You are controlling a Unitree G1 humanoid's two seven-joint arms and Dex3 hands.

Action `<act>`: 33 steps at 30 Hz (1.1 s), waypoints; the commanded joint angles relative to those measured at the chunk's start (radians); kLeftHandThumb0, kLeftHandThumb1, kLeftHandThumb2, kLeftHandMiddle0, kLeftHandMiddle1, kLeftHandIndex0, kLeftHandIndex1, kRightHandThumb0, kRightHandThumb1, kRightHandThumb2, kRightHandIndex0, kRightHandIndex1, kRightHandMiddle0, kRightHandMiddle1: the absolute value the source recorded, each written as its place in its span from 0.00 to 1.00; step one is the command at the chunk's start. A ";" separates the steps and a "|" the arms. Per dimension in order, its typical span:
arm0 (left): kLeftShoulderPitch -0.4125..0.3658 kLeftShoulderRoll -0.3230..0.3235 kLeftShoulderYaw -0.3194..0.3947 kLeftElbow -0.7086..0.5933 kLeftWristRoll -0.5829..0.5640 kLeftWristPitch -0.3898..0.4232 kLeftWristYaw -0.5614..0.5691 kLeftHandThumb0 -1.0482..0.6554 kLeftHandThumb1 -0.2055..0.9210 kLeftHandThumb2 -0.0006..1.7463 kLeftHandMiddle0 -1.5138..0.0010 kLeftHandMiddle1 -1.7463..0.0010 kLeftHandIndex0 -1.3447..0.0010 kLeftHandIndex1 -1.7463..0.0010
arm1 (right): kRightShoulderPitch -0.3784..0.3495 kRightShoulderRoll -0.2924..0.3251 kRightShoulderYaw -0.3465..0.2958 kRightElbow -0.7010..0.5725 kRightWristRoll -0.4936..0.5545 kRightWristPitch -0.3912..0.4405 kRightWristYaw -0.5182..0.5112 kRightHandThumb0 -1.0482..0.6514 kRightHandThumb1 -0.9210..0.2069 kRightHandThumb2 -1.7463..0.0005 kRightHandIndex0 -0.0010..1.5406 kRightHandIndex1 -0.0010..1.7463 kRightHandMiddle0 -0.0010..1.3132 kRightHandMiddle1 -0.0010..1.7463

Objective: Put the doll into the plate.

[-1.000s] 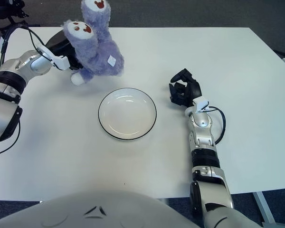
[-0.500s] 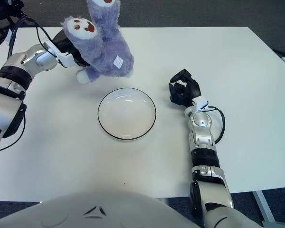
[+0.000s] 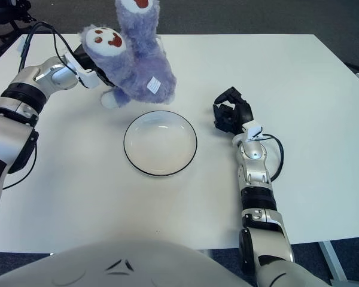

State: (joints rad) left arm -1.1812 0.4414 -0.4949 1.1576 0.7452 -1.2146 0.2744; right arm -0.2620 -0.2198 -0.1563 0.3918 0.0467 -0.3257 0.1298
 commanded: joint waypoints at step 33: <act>-0.002 -0.092 0.023 -0.024 -0.285 -0.026 -0.630 0.59 0.89 0.24 0.61 0.15 0.67 0.14 | 0.009 -0.003 0.016 -0.013 -0.010 0.049 -0.018 0.40 0.19 0.54 0.59 1.00 0.25 1.00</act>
State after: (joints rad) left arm -1.1819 0.3428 -0.4724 1.1582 0.5040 -1.2622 -0.2864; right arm -0.2619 -0.2196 -0.1459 0.3755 0.0453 -0.3005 0.1130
